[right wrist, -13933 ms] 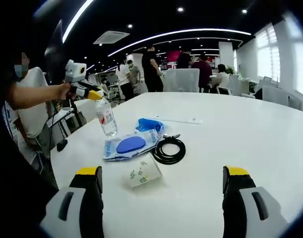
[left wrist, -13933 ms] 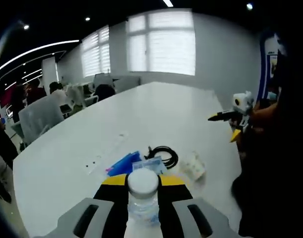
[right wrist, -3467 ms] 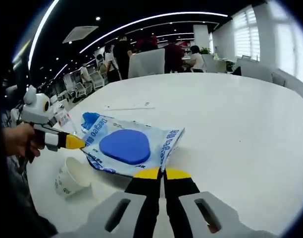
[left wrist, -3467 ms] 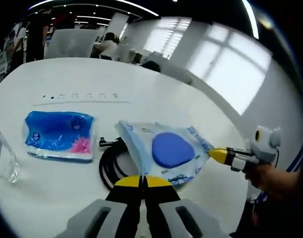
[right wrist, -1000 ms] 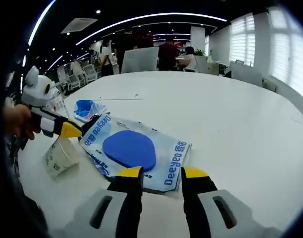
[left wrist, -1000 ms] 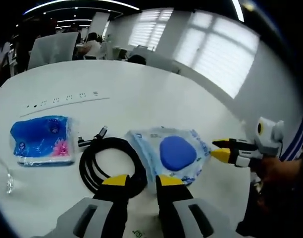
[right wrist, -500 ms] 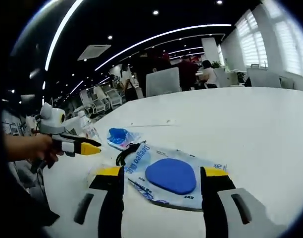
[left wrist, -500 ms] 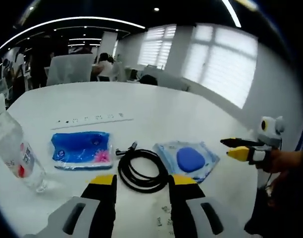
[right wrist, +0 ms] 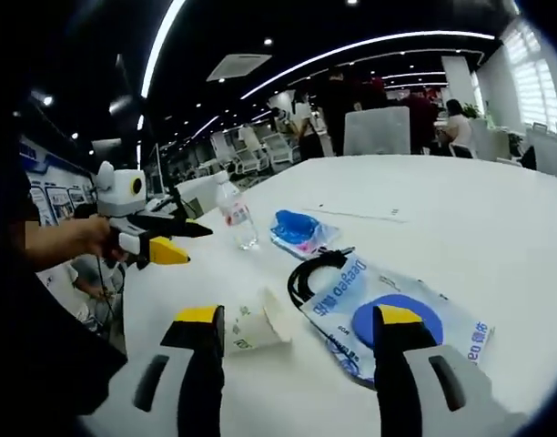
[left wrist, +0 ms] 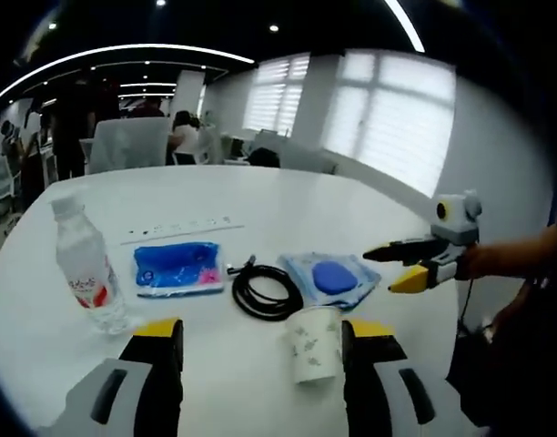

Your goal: Arrange the tabletop items into an orderly group along one side of the table until the central work area is clear of visible clutter.

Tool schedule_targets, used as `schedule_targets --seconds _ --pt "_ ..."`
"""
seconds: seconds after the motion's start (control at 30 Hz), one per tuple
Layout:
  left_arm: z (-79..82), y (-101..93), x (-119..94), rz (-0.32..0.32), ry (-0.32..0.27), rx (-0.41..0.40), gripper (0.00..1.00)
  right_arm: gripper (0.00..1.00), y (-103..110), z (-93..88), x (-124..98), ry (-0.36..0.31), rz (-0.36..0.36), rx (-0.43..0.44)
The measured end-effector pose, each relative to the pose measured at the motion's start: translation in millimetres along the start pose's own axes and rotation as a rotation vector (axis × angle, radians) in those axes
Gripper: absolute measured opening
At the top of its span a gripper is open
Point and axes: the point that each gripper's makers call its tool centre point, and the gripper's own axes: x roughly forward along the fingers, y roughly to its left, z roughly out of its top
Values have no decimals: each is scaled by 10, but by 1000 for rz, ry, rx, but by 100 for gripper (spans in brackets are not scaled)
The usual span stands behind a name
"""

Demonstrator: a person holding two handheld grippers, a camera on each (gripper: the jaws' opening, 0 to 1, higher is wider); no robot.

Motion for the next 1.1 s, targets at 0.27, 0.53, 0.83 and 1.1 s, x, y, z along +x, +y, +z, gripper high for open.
schedule_targets --seconds 0.27,0.53,0.83,1.1 --pt "-156 -6 -417 23 -13 -11 90 46 206 63 318 51 136 -10" --pt "-376 -166 -746 9 3 -13 100 33 400 -201 607 187 272 33" --pt "-527 -230 -920 25 3 -78 100 21 571 -252 709 235 335 51" --pt "-587 -254 -944 19 19 -85 98 5 701 -259 625 250 355 56"
